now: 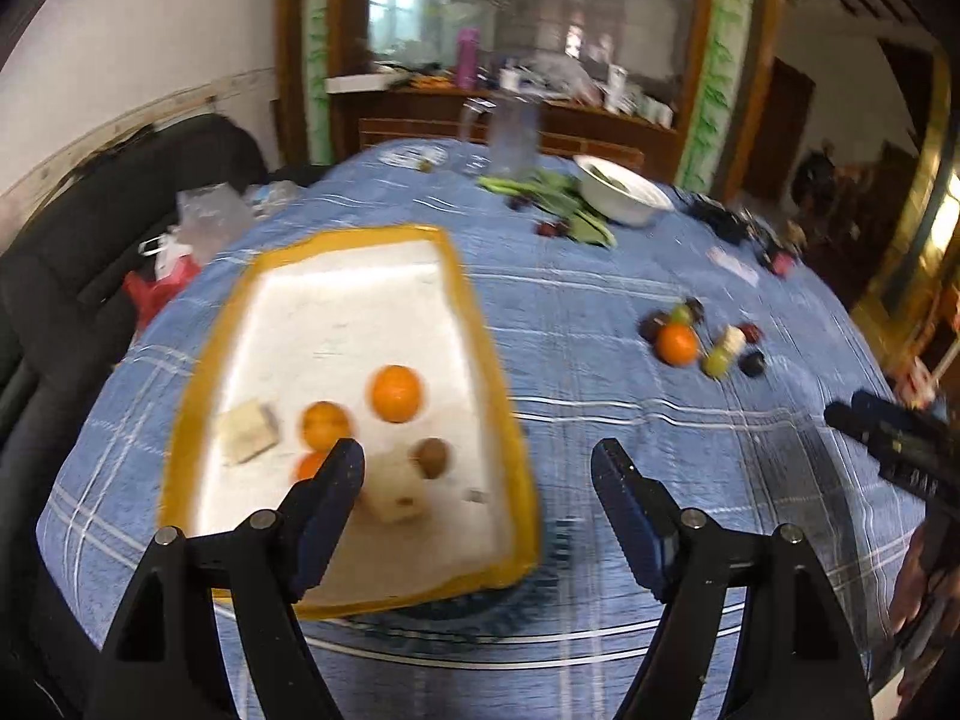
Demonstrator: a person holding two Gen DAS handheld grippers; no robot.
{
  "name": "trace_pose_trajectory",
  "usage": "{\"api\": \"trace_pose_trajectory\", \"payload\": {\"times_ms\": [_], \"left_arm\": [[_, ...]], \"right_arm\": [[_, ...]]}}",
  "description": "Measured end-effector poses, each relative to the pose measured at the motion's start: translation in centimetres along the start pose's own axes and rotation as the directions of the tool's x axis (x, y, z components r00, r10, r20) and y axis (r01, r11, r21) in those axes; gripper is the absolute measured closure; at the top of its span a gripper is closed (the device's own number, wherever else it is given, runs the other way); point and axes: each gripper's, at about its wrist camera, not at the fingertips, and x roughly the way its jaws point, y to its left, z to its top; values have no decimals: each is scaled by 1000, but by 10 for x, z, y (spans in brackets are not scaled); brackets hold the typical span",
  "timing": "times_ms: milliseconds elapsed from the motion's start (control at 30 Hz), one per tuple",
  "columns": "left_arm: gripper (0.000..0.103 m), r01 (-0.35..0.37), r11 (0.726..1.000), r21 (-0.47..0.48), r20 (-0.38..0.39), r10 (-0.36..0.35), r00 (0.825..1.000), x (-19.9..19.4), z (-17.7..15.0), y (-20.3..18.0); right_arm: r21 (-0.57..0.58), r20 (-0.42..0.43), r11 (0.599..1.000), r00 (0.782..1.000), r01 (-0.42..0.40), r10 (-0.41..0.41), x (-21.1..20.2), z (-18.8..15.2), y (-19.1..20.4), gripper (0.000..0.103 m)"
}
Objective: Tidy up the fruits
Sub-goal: 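Grasp a mandarin with the left gripper while the right gripper reaches a dark plum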
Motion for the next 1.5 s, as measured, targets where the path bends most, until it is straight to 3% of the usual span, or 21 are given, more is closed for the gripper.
{"api": "trace_pose_trajectory", "payload": {"times_ms": [233,467,500,567,800,1000,1233,1367,1433,1500], "left_arm": [[26,44,995,86,-8,-43,999,4,4,-41],[26,70,993,97,-63,-64,996,32,7,-60],[26,79,993,91,-70,-73,995,36,9,-61],[26,97,992,75,-78,-91,993,44,15,-65],[26,151,986,66,-19,-150,988,75,48,-88],[49,210,978,14,-74,-208,975,126,67,-108],[49,210,977,44,-126,-203,971,162,66,-126],[51,256,965,48,-139,-248,959,167,61,-127],[68,288,957,44,-138,-280,950,166,60,-128],[70,300,953,32,-135,-293,946,165,59,-127]], "right_arm": [[96,-2,995,1000,16,-16,3,14,-37,32],[104,-44,995,999,7,-2,47,35,-29,33],[89,-51,996,999,14,-10,55,38,-26,34],[55,-58,998,998,35,-32,67,42,-21,50],[54,-61,998,998,18,-15,90,36,-29,54],[66,-98,998,995,-8,15,102,29,-37,54],[55,-120,998,993,1,6,111,27,-35,54],[42,-118,999,993,8,-3,113,28,-32,54],[33,-116,999,993,5,-1,114,28,-30,54],[31,-115,1000,993,0,3,114,29,-30,59]]}}
